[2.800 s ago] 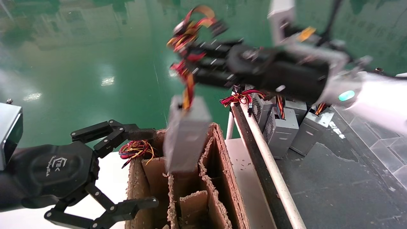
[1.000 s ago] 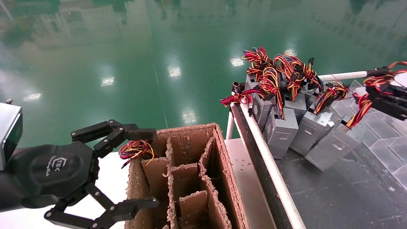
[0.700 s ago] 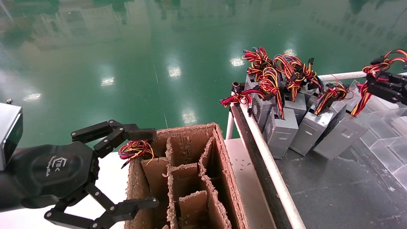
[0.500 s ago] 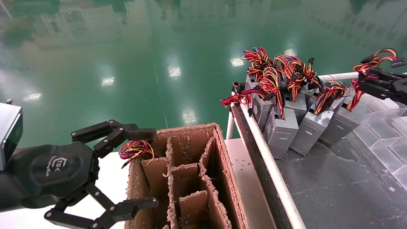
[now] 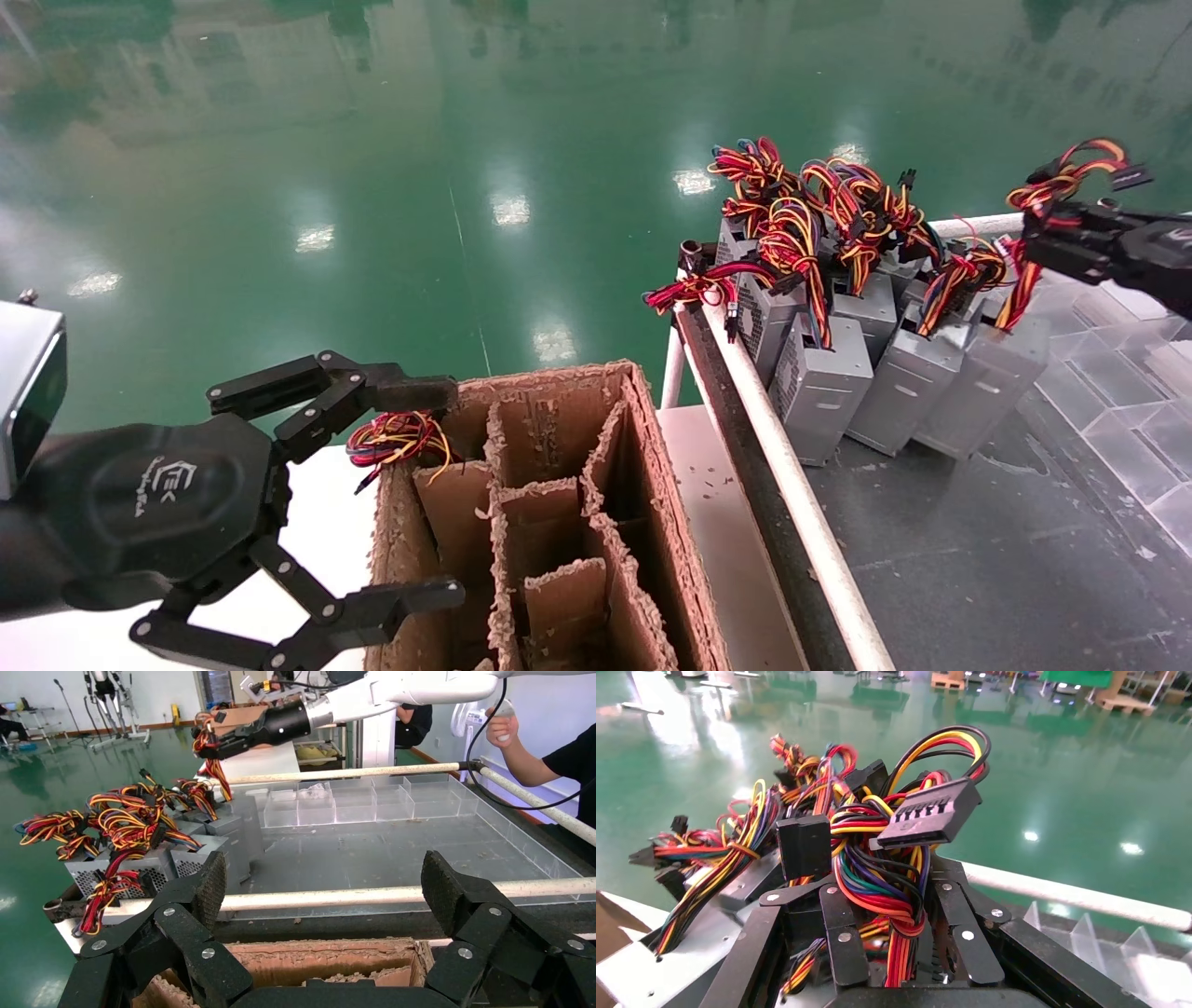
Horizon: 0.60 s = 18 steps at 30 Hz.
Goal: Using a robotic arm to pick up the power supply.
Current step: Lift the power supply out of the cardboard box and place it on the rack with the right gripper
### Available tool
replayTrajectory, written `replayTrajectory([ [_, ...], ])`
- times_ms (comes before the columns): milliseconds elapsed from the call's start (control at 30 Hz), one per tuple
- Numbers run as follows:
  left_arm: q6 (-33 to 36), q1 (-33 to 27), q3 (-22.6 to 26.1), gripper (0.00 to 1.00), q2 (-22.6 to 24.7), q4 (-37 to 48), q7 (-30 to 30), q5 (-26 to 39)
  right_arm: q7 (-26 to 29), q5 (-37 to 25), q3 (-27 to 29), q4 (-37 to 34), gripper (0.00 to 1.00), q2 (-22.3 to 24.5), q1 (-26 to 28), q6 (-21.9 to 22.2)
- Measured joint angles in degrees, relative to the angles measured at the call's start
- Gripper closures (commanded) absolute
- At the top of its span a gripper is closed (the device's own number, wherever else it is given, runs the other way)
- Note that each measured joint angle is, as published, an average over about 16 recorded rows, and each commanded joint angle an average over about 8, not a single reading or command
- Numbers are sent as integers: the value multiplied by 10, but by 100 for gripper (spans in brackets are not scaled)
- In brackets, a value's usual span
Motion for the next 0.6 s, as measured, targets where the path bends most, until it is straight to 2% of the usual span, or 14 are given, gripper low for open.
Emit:
replayTrajectory([
  [133, 0, 0, 0, 0, 0, 0, 0, 0, 4, -2, -2, -1, 14, -5, -4, -1],
  [167, 0, 0, 0, 0, 0, 0, 0, 0, 5, -3, -2, -1, 4, -5, -5, -2],
  [200, 0, 0, 0, 0, 0, 0, 0, 0, 6, -3, -2, -1, 0, -6, -5, -3],
  [600, 0, 0, 0, 0, 0, 0, 0, 0, 2, -12, -8, 1, 0, -3, -14, -21],
])
